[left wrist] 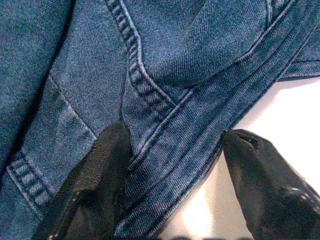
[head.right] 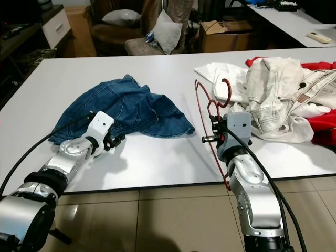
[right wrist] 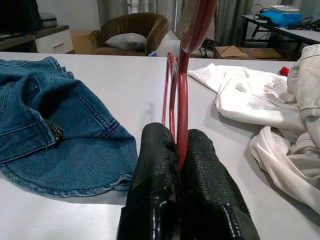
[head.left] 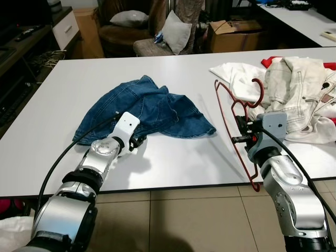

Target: Hang hanger

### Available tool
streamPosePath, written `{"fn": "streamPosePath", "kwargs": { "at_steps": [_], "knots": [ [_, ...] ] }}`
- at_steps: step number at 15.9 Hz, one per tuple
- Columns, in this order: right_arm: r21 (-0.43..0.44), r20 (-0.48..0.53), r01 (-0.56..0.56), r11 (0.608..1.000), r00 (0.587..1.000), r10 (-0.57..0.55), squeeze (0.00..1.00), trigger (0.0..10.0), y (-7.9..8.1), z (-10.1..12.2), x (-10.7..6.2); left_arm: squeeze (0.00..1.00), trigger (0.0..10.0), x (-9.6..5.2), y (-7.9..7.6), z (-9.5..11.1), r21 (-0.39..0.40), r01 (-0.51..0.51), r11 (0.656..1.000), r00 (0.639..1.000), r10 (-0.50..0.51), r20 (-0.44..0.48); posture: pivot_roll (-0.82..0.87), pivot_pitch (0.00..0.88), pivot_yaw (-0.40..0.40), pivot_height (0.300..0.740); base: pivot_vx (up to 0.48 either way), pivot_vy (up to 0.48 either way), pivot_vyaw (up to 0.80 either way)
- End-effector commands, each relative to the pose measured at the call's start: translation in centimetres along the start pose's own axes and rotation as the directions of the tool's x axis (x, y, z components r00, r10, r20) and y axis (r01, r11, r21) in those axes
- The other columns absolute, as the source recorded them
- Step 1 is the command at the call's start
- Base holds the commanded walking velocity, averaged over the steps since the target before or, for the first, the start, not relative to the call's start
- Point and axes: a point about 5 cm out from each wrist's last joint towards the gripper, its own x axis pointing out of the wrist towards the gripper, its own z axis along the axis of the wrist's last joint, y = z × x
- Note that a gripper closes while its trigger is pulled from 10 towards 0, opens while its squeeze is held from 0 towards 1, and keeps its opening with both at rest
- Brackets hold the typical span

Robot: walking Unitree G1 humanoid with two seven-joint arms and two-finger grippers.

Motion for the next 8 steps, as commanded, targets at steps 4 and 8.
{"fn": "streamPosePath", "kwargs": {
  "at_steps": [4,8],
  "knots": [
    [-0.005,0.007,-0.003,1.000,1.000,0.003,0.00,10.0,0.3,0.4,0.1,0.00,0.0,0.1,-1.4,-2.3,-0.160,0.063,0.985,0.988,-0.084,-0.128,-0.17,0.000,0.079,0.740,0.000,0.000,0.00],
    [-0.002,0.007,-0.001,1.000,1.000,0.001,0.00,10.0,0.4,0.4,0.1,0.00,0.0,0.4,-2.6,-1.6,-0.180,0.163,0.970,0.981,-0.179,-0.073,-0.17,0.000,0.082,0.740,0.000,0.000,0.00]
  ]
}}
